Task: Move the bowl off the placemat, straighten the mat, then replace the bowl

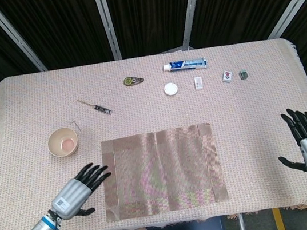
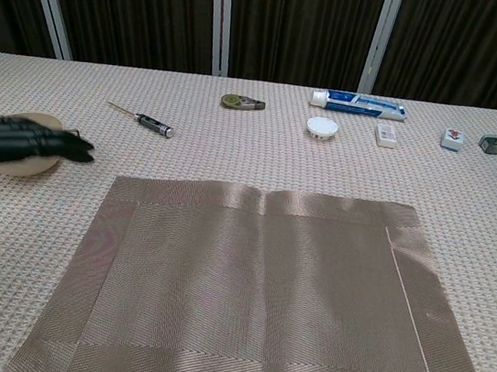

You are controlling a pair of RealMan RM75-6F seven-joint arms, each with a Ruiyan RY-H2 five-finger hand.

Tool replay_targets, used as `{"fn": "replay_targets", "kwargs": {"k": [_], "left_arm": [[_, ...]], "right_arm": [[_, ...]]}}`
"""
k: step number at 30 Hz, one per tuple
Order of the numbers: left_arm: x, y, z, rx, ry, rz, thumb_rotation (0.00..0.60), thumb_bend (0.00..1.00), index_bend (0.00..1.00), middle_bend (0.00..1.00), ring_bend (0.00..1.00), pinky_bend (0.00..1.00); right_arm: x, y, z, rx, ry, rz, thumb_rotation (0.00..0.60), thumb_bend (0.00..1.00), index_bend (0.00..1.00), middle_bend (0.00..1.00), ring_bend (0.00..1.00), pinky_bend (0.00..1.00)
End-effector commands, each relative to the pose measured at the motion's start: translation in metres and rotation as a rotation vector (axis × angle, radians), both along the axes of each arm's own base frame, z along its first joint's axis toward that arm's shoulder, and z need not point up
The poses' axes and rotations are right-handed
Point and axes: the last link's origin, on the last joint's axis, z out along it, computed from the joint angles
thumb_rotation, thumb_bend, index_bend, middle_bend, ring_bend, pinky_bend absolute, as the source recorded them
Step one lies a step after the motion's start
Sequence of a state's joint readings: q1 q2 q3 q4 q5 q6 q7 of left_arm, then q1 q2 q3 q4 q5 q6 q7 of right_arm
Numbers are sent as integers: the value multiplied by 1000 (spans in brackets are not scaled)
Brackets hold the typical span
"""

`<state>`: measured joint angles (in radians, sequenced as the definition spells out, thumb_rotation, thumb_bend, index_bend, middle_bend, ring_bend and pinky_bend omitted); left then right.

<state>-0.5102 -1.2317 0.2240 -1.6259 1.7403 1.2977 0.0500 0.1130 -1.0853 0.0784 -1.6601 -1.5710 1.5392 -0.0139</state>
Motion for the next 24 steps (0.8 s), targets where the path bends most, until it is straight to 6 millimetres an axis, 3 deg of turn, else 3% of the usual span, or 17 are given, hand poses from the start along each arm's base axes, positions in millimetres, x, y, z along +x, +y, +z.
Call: {"fn": "replay_targets", "kwargs": {"k": [1,4,7,10,15,24], "left_arm": [[-23,40,33,169,-6,87,600,0,0,0,0,0],[-43,64,37,223,36,174,600,33,0,0,0,0],[-66,91,29,254,78,254,600,101,23,0,0,0],[-80,105,18,261,66,312,600,138,90,0,0,0],[-91,119,-4,264,120,307,600,161,195,0,0,0],[-97,130,-30,258,176,327,600,325,415,0,0,0]], "right_arm": [[0,1,1,-3,6,1,600,0,0,0,0,0],[0,1,2,-9,14,2,600,0,0,0,0,0],[1,1,2,-9,12,2,600,0,0,0,0,0],[1,1,1,-7,18,-2,600,0,0,0,0,0],[-3,-1,-2,-2,39,-16,600,0,0,0,0,0],[-7,-3,-2,-7,46,-33,600,0,0,0,0,0]]}}
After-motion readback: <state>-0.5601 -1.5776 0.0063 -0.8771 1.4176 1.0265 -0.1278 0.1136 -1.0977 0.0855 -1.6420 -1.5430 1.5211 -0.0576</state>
